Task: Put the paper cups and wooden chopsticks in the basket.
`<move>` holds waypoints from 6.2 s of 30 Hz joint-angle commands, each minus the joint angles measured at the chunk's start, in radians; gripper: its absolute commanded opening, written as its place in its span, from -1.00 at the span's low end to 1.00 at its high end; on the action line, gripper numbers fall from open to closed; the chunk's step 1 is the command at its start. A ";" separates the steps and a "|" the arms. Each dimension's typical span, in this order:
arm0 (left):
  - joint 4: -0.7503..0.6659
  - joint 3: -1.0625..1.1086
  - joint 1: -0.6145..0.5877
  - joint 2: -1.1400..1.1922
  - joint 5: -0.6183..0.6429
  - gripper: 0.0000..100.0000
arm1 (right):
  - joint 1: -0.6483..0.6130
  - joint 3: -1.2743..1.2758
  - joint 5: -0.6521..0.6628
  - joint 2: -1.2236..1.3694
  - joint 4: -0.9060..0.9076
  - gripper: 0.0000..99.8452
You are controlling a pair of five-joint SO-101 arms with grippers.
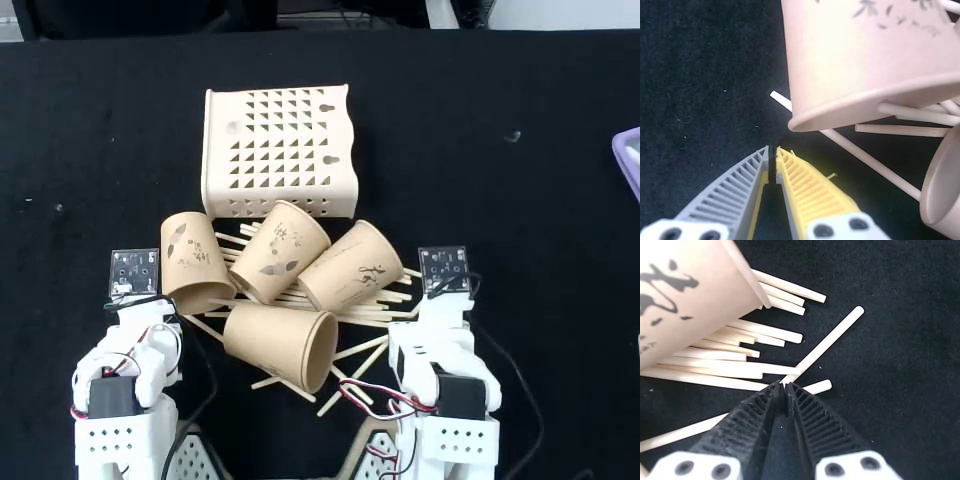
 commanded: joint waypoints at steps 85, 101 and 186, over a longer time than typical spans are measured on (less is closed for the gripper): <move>0.235 -2.473 0.056 2.414 0.041 -0.60 | -0.180 -1.086 -0.060 1.492 -0.405 -0.65; 0.227 -2.473 -0.090 2.530 0.044 -0.62 | -0.180 -1.073 -0.063 1.492 -0.408 -0.65; 0.488 -2.540 0.156 2.219 0.267 -0.94 | -0.180 -1.047 -0.057 1.491 -0.414 -0.65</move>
